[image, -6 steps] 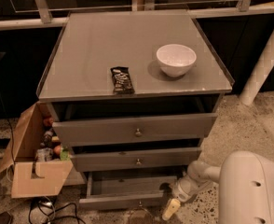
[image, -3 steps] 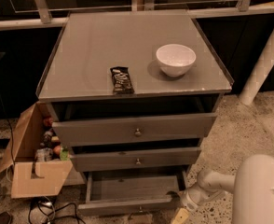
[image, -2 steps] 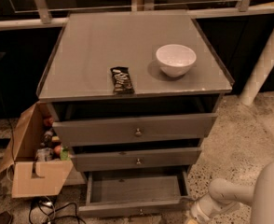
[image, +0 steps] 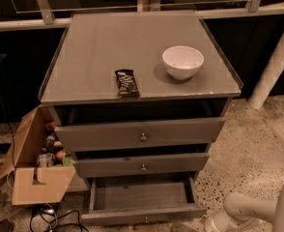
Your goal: Open bottom drawer
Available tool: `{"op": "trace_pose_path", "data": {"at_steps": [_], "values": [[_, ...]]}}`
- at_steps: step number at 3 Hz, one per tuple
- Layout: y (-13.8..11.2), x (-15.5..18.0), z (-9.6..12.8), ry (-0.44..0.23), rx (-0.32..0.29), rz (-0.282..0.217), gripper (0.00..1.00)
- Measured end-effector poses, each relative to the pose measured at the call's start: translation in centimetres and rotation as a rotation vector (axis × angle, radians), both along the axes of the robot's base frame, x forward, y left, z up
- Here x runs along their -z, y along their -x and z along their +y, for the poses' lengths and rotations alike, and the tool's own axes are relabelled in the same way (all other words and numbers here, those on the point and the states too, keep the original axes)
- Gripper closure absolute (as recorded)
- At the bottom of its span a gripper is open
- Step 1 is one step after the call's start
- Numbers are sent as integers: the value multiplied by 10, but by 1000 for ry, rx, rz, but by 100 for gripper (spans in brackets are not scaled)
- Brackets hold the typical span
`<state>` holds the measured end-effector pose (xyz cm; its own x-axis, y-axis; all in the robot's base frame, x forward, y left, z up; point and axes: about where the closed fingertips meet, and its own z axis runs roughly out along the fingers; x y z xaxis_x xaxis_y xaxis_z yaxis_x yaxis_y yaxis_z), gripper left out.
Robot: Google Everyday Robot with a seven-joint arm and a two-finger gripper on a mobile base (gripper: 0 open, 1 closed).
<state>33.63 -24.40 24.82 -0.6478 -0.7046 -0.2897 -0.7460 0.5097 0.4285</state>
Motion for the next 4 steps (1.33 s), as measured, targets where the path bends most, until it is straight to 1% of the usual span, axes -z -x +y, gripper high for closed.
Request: {"op": "trace_pose_path", "data": {"at_steps": [1,2,3,4], "values": [[-24,-3,14,-19,-22,-45,0],[-49,5,31,-44,-53,-58,0],[-66,17,43,-54,-78,-53,0],[-87,17,59,-58,-121,-83,0]]}}
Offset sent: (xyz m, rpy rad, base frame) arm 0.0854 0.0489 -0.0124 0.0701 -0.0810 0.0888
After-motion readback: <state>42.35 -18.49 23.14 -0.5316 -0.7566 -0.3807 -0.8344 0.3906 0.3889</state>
